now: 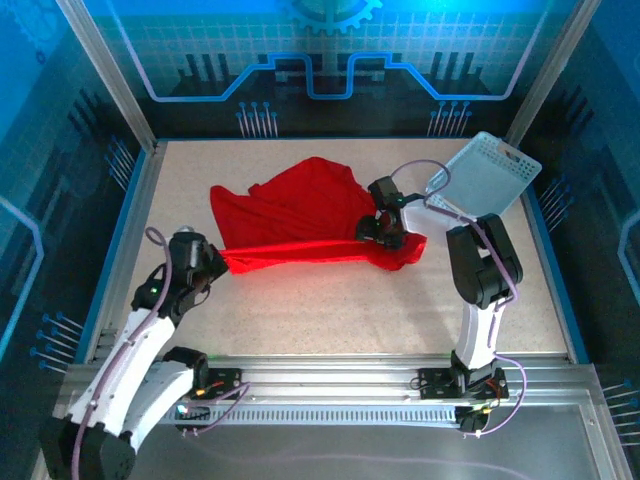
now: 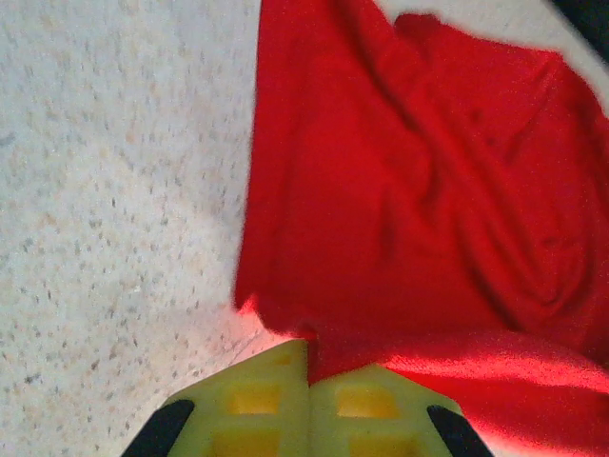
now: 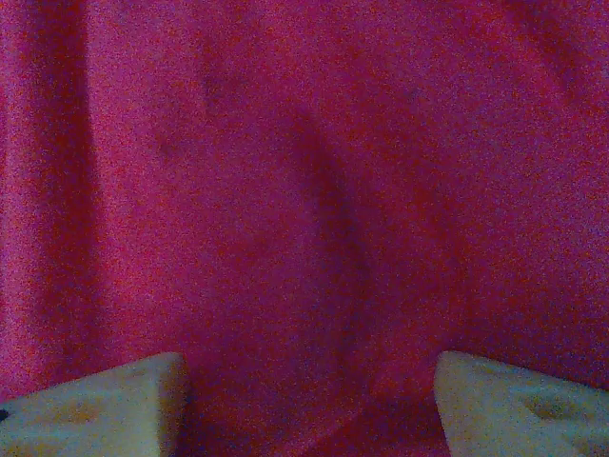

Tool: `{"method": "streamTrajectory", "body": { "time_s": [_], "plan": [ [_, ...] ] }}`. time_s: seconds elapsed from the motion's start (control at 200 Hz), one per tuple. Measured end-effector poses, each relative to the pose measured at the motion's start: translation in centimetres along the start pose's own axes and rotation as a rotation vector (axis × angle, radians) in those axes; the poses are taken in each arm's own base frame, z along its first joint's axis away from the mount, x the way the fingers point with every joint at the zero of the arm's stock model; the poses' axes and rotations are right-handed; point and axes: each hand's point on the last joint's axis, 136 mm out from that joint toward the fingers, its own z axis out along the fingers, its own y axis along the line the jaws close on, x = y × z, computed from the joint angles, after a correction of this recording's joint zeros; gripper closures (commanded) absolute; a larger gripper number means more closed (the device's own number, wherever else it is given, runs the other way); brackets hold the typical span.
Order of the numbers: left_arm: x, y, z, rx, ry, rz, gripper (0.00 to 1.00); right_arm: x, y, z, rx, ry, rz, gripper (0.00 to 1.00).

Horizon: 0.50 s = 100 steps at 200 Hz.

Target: Fold the inside-out t-shirt

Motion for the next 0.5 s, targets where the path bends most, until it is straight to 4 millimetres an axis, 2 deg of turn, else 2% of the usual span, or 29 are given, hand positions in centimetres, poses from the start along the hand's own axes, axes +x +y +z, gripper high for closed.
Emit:
{"method": "streamTrajectory", "body": {
  "time_s": [0.12,0.26,0.34,0.405,0.5],
  "plan": [
    [0.0,-0.1,1.1,-0.045,0.034,0.022,1.00,0.2,0.1,-1.8,-0.016,-0.017,-0.041,0.28],
    [0.9,0.8,2.9,-0.115,0.097,0.038,1.00,0.6,-1.0,-7.1,-0.042,-0.104,-0.057,0.28],
    [0.8,1.0,3.0,-0.123,0.094,0.040,1.00,0.6,-2.8,-9.3,-0.035,-0.151,-0.025,0.30],
    [0.5,1.3,3.0,-0.134,0.084,0.033,1.00,1.0,-4.6,-9.6,-0.018,-0.154,0.010,0.35],
    [0.3,1.9,3.4,-0.158,0.086,0.025,1.00,3.0,-7.9,-8.0,0.032,-0.096,0.081,0.42]
  ]
}}
